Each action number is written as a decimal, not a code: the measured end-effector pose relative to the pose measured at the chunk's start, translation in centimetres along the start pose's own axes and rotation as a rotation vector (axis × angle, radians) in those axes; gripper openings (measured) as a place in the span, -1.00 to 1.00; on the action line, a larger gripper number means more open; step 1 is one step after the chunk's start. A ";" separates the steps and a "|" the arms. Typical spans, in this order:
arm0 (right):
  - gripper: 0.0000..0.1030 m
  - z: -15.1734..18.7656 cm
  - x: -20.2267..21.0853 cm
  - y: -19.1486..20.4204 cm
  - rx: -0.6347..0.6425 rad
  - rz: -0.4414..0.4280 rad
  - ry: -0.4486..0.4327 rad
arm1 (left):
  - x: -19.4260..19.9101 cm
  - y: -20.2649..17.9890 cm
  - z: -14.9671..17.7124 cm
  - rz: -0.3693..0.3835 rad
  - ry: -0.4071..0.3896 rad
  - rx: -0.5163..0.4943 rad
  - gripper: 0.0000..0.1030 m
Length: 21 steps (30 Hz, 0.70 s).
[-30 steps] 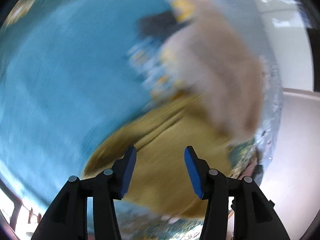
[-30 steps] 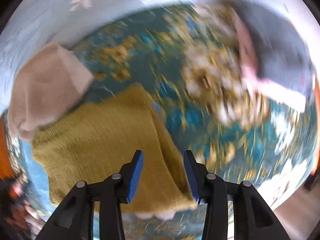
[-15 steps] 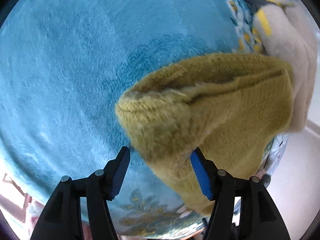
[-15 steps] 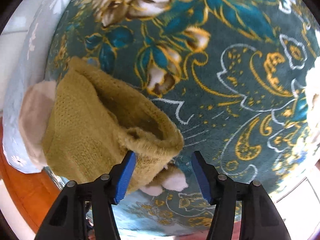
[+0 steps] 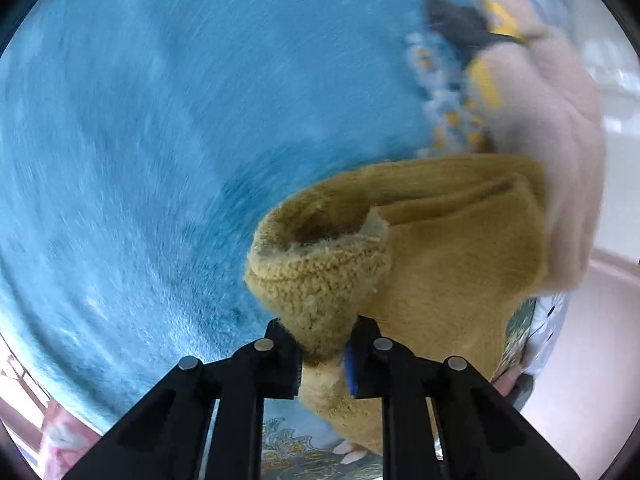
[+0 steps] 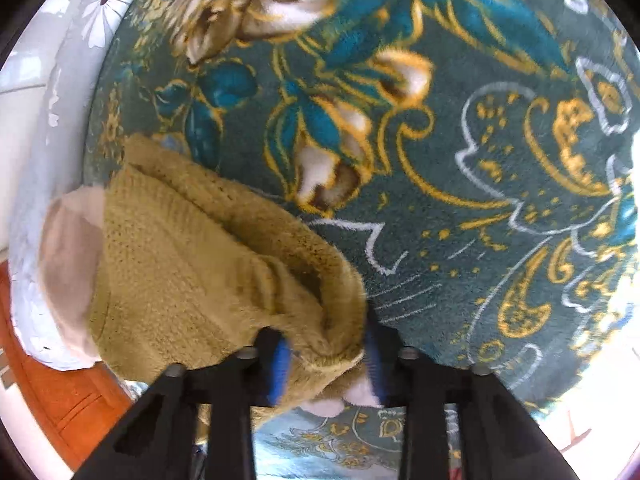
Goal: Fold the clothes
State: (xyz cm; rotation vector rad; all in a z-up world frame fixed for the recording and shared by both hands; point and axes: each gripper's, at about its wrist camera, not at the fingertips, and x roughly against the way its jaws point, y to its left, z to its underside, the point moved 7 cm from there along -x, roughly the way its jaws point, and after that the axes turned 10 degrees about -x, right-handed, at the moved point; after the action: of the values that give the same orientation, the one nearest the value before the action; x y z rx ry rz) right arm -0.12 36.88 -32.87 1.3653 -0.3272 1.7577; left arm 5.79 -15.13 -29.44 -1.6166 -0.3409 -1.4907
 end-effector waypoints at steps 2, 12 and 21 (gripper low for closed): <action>-0.54 0.4 1.5 1.5 0.062 -0.016 -0.030 | 2.1 -1.4 -0.1 0.030 -0.020 -0.045 -0.71; -0.56 3.5 6.6 -3.6 0.152 -0.058 -0.061 | 3.2 7.9 4.8 0.002 0.065 0.027 -0.71; -0.56 5.0 4.5 -5.2 0.168 0.051 -0.038 | 2.9 10.6 4.5 -0.042 0.103 0.048 -0.61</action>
State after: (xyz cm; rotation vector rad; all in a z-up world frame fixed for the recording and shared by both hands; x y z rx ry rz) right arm 6.92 38.79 -28.51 1.5230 -0.2407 1.8368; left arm 17.00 -18.90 -30.71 -1.4966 -0.3515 -1.5795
